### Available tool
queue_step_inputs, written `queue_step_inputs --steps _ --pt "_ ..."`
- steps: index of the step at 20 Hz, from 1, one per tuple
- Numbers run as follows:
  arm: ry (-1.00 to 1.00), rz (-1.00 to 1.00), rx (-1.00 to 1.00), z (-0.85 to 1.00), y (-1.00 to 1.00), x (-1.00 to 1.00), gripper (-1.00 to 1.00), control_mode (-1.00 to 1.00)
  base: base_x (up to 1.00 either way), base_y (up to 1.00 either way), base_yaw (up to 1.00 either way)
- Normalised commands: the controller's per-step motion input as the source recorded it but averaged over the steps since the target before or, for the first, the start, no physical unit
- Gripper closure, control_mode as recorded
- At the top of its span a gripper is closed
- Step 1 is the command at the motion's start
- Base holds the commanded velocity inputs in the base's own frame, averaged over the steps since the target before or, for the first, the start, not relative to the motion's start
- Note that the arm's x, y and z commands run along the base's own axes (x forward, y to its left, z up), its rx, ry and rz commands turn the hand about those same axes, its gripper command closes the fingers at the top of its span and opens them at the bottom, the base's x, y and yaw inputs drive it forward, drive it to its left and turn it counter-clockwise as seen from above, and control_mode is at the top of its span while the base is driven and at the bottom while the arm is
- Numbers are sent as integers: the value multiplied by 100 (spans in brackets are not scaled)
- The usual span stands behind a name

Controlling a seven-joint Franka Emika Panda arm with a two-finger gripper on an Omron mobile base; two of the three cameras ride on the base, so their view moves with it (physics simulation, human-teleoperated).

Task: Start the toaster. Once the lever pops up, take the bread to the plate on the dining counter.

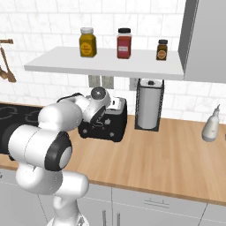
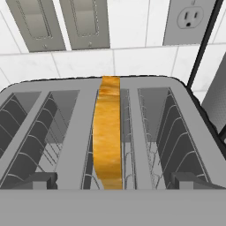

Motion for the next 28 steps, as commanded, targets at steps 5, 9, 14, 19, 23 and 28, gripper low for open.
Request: queue_step_inputs --steps 5,9,14,19,23,28 --pt "0 0 0 0 0 0 -100 -100 0 0 0" --pt "0 0 0 0 0 4 -100 -100 0 0 0" --pt "0 0 0 0 0 7 -100 -100 0 0 0" --pt "0 0 0 0 0 15 -100 -100 0 0 0" --pt "0 0 0 0 0 11 -100 -100 0 0 0" --pt "0 0 0 0 0 1 -100 -100 0 0 0"
